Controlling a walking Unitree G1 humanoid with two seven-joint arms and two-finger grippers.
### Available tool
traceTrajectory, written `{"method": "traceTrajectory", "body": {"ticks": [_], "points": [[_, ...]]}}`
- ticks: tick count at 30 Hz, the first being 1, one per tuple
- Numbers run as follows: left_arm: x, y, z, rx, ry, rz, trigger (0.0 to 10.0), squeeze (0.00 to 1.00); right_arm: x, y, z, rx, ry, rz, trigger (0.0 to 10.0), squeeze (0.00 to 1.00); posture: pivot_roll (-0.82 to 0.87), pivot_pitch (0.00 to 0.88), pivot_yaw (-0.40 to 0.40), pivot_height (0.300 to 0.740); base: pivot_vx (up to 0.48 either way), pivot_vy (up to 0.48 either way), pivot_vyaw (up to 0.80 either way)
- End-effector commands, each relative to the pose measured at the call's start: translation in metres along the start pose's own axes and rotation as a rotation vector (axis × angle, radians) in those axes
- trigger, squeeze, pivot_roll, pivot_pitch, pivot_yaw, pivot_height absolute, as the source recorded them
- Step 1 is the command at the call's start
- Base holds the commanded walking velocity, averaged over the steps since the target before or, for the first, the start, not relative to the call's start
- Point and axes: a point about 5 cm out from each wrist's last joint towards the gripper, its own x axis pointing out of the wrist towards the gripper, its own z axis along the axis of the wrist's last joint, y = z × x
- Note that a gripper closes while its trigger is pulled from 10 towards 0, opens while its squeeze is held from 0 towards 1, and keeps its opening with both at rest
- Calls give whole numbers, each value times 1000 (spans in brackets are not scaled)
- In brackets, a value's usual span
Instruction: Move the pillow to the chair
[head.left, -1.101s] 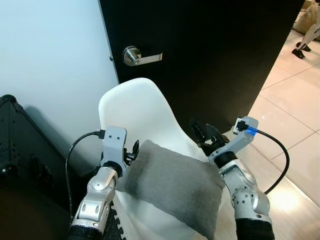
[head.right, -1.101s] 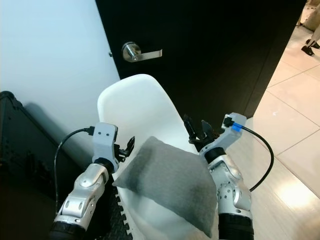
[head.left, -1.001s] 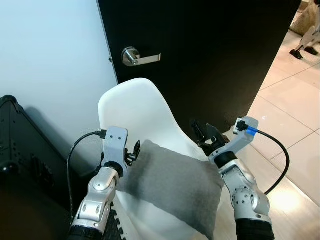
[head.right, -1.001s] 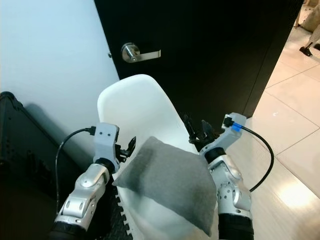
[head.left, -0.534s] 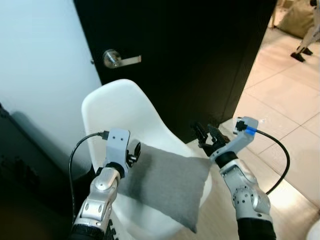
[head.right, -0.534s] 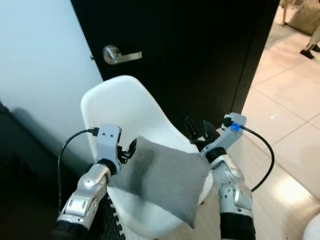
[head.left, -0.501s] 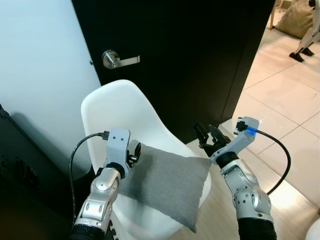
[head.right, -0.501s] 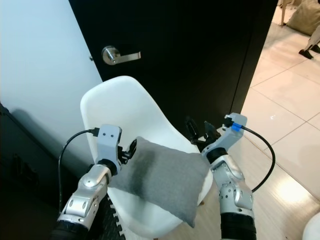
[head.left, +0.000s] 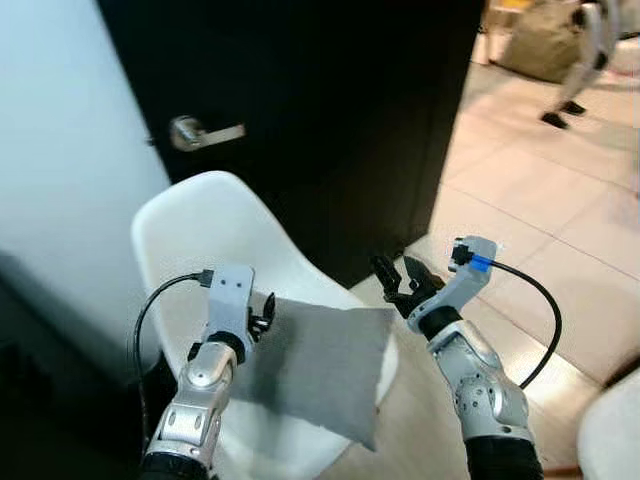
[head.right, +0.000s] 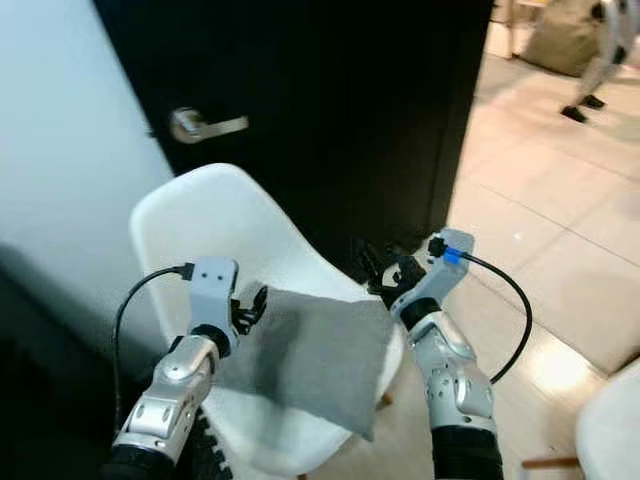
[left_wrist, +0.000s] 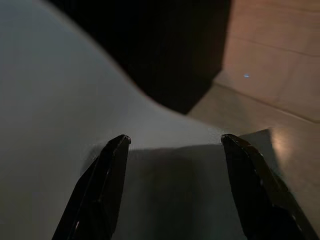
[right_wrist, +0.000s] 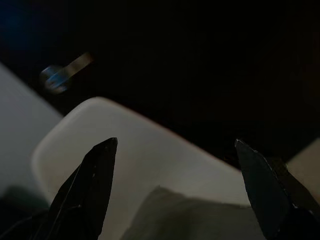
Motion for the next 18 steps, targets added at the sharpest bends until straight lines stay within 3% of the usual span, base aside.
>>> {"method": "traceTrajectory", "body": {"ticks": [1,12,18], "points": [[0,2,-4,13,12,5,10000,0,0,1,-4,11,12,-2,10000,0,-62,110,53,740,0,0,-675],[1,0,-9,18,22,-6,10000,0,0,-1,-7,4,29,-10,10000,0,-67,103,49,740,0,0,-678],[-1,-9,-9,-8,22,-62,10000,0,0,-5,-9,-1,37,-30,10000,0,-70,104,50,740,0,0,-678]]}}
